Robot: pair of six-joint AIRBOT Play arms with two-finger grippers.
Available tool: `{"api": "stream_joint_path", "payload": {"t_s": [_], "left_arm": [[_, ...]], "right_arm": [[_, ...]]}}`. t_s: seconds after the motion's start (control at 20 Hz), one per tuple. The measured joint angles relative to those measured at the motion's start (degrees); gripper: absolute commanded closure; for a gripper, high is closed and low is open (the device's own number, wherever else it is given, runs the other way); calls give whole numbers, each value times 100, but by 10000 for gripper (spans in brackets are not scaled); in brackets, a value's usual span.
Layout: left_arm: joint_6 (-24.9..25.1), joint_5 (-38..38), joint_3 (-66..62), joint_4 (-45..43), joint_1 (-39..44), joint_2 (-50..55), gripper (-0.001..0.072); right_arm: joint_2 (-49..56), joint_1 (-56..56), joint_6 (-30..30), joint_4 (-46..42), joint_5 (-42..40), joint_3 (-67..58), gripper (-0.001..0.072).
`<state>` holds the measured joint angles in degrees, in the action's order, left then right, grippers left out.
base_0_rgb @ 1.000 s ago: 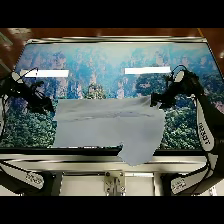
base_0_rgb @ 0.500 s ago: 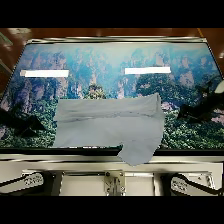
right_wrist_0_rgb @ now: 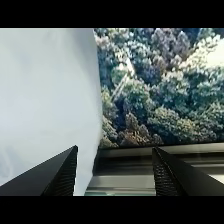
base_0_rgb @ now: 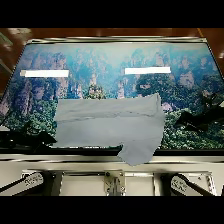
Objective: Fold the shirts.
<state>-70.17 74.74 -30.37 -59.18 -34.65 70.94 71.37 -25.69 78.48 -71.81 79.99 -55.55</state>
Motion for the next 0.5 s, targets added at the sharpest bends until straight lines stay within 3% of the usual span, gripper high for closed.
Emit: {"api": "stream_joint_path", "payload": {"t_s": [0.1,0.2,0.3,0.35,0.4,0.5], "left_arm": [[13,-138,72,74,22,44,122],[17,-260,125,138,33,109,359],[28,-455,155,219,33,162,389],[28,-492,168,267,37,179,475],[28,-579,181,299,42,190,655],[116,-660,188,391,35,203,671]], "right_arm": [[-13,-7,-13,76,2,22,131],[-17,-13,-17,98,24,33,131],[-20,-17,-17,116,68,42,130],[-22,-17,-15,127,96,44,131],[-22,-17,-15,127,151,61,130],[-22,-17,-13,118,227,212,129]]}}
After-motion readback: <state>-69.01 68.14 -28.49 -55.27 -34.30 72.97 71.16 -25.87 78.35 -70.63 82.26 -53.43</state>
